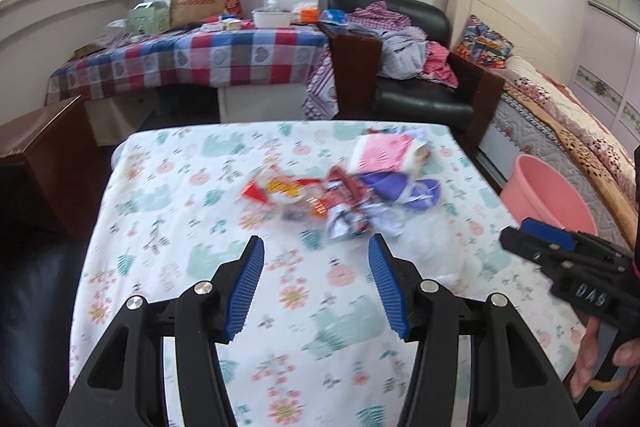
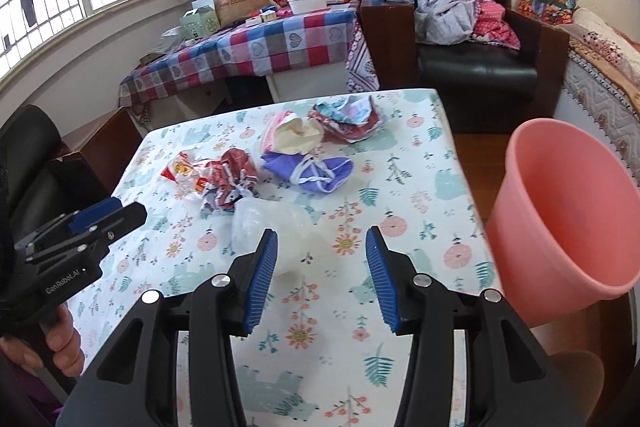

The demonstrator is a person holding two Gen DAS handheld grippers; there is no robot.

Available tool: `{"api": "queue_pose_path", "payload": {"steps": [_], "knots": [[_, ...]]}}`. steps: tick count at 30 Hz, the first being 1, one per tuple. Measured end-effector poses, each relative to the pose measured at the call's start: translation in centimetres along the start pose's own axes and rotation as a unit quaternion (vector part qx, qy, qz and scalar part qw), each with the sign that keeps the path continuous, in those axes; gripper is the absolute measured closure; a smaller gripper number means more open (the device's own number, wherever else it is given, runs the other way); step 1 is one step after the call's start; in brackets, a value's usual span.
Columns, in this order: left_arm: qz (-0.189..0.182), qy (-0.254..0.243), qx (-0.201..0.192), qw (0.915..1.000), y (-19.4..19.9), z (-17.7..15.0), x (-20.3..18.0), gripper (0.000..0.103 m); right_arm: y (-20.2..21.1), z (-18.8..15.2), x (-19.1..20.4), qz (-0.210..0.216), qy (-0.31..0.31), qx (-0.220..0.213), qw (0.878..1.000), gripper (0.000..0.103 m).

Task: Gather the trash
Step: 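Move both open grippers back over the trash on the table, then grasp the clear snack wrapper with the left gripper while the right grasps the clear plastic bag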

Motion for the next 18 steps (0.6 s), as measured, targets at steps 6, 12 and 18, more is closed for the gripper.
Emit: {"api": "queue_pose_path", "payload": {"steps": [6, 12, 18], "knots": [[0.021, 0.034, 0.012, 0.9991, -0.3, -0.7, 3.2, 0.049, -1.0, 0.0, 1.1, 0.028, 0.002, 0.015, 0.999, 0.056], [0.022, 0.054, 0.017, 0.9982, -1.1, 0.1, 4.6, 0.049, -1.4, -0.3, 1.8, 0.04, 0.008, 0.018, 0.999, 0.056], [0.019, 0.056, 0.022, 0.998, -2.2, 0.9, 4.4, 0.049, -1.8, -0.2, 1.9, 0.042, 0.01, 0.021, 0.999, 0.056]]}}
Point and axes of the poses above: each gripper's, at about its wrist camera, not at the fingertips, and y roughly against the way its jaws point, x to its left, z to its top, the point moved 3 cm from there along -y, roughly the way its jaws point, and after that the axes turned 7 degrees about -z, right-handed, at the moved point
